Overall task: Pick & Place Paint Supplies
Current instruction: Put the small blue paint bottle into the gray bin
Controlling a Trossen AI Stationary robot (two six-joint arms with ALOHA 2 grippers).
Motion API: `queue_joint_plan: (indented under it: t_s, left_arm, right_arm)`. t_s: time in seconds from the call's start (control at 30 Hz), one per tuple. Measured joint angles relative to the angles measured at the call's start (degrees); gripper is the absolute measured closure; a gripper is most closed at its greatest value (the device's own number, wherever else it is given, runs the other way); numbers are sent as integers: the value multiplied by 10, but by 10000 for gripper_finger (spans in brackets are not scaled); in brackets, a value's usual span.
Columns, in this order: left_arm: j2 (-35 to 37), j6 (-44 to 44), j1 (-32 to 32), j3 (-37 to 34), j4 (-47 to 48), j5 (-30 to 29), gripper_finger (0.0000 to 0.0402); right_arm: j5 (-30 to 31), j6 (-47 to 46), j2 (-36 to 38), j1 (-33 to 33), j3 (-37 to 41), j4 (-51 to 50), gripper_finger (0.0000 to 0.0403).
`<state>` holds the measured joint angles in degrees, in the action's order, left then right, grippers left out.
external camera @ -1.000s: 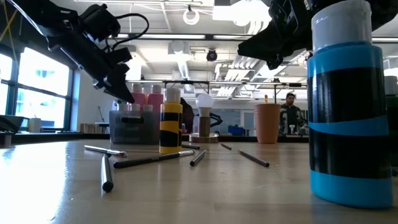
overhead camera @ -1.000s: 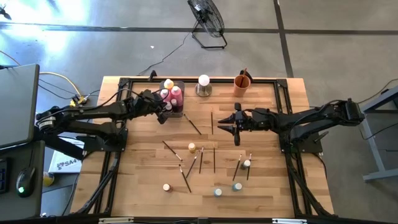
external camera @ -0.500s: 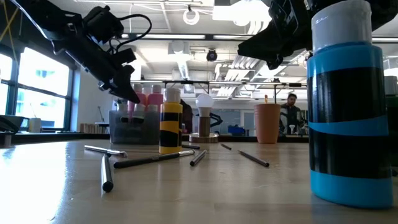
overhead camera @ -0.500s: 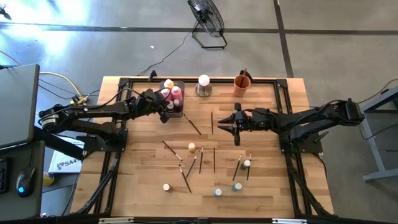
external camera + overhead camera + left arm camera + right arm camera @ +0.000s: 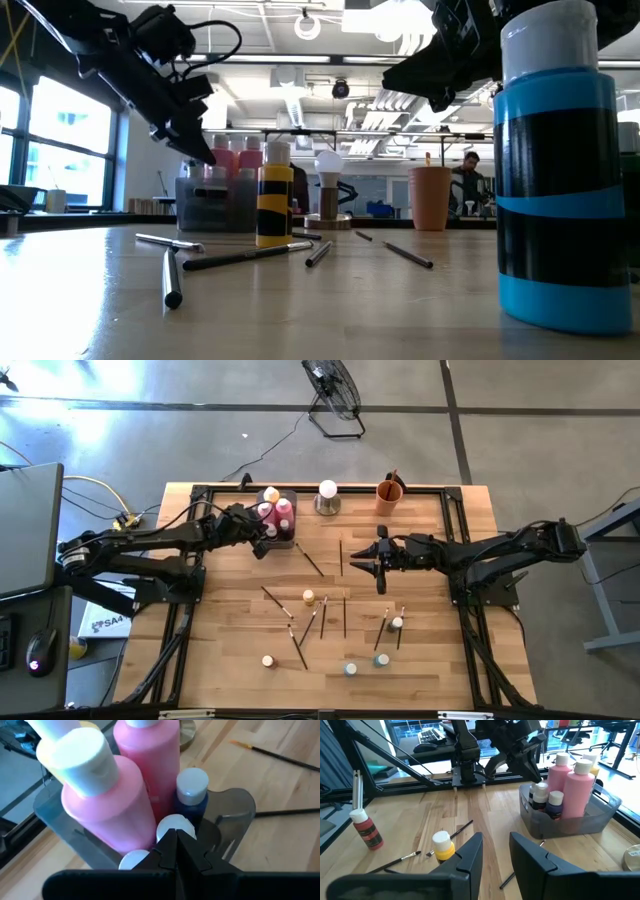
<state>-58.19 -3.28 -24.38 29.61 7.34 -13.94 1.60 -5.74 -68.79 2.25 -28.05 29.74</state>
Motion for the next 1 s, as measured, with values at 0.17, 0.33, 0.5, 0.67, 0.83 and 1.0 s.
queue_joint_plan:
  t_s: [0.17,0.33,0.5,0.67,0.83,1.0]
  left_arm:
    - [17,0,0,2,6,17,401]
    - [17,0,0,2,4,27,401]
    - [17,0,0,2,2,34,401]
    - [17,-2,0,2,-8,59,401]
    - [24,7,0,3,-42,120,401]
    - [43,18,0,22,-30,108,401]
  right_arm:
    - [0,0,0,0,0,0,312]
    - [0,-1,0,0,0,0,312]
    - [0,0,0,0,0,-1,312]
    - [0,0,0,0,0,-6,312]
    - [0,-2,0,0,0,-17,312]
    - [0,-2,0,0,0,-20,312]
